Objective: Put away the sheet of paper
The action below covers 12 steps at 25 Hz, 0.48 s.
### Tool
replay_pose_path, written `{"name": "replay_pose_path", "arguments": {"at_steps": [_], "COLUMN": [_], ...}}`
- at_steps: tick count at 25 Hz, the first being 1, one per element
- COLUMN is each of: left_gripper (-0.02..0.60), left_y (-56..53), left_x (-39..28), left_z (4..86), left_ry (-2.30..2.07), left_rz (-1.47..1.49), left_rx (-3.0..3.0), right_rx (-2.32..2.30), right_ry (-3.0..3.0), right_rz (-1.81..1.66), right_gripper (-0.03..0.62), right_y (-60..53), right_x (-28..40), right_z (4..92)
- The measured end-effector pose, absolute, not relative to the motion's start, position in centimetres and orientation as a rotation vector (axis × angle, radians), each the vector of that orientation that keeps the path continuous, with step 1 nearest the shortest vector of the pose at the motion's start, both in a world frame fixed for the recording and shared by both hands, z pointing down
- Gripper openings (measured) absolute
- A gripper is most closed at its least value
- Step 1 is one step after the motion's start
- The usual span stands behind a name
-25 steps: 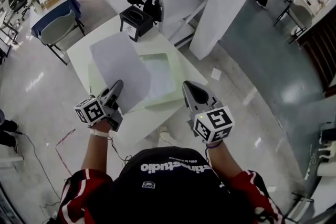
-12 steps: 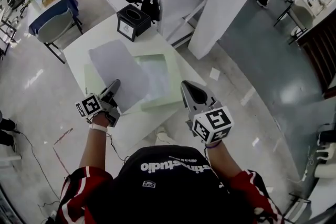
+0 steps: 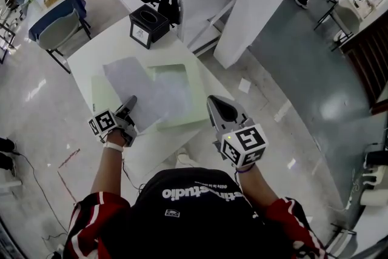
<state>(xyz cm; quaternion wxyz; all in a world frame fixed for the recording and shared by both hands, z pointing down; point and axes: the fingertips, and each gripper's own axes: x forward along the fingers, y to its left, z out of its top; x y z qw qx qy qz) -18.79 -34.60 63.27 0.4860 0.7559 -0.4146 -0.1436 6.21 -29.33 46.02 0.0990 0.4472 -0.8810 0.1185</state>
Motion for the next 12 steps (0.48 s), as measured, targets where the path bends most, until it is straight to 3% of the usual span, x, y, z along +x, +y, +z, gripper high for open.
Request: {"name": "replay_pose_path", "arguments": {"at_steps": [12], "left_gripper": [0.005], "left_y": [-34.7], "left_x": [-18.4], "left_z": [67.7], "left_ry": [-1.029], "left_rz": [-0.220], "left_rx": [1.776], "right_rx": [1.314], "right_ry": [-2.602], "right_rz": [0.365], "right_gripper": [0.003], "right_y": [-29.8], "right_x": [6.9], "right_z": [46.6]}}
